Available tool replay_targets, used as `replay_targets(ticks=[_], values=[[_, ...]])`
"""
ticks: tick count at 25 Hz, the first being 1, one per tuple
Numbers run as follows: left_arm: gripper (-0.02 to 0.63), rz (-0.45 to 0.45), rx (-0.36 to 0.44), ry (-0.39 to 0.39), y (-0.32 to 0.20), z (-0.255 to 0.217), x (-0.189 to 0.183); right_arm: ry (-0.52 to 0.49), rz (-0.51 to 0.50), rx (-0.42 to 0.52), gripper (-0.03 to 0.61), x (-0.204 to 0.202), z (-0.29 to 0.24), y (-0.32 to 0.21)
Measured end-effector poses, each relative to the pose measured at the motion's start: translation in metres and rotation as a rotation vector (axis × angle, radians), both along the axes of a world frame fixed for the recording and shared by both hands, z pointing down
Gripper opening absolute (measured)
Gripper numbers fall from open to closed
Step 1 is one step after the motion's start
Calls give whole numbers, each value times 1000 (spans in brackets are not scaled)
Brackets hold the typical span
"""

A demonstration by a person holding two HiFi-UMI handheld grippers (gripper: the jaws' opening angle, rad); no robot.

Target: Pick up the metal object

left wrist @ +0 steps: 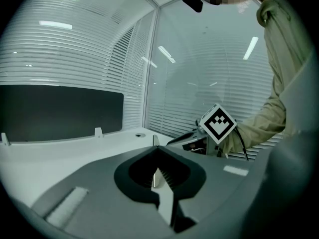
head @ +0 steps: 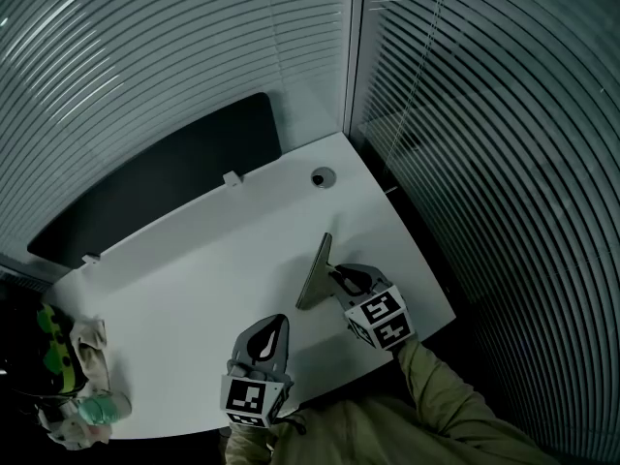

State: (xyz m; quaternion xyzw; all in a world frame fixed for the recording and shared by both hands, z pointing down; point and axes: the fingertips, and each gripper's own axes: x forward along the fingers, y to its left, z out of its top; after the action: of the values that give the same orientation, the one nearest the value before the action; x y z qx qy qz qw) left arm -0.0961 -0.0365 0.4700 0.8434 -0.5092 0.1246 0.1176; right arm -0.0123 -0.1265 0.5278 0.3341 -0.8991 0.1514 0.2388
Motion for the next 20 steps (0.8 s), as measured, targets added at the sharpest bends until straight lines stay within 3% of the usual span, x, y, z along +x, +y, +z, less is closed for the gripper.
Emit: replay_targets(ticks=[5, 9, 15, 17, 20], values=[[8, 6, 7, 2, 3, -2, 1, -17, 4, 14, 63, 0, -8, 8], [6, -6, 1, 1, 3, -1, -4, -21, -57, 118, 49, -10, -31, 20], [8, -15, 3, 1, 6, 2, -7, 140, -353, 439, 35, -41, -61, 70], [6, -19, 6, 2, 6, 2, -9, 170, -444, 504, 34, -52, -66, 91], [8, -27, 7, -2, 6, 1, -13, 162, -494, 534, 34, -62, -67, 109]])
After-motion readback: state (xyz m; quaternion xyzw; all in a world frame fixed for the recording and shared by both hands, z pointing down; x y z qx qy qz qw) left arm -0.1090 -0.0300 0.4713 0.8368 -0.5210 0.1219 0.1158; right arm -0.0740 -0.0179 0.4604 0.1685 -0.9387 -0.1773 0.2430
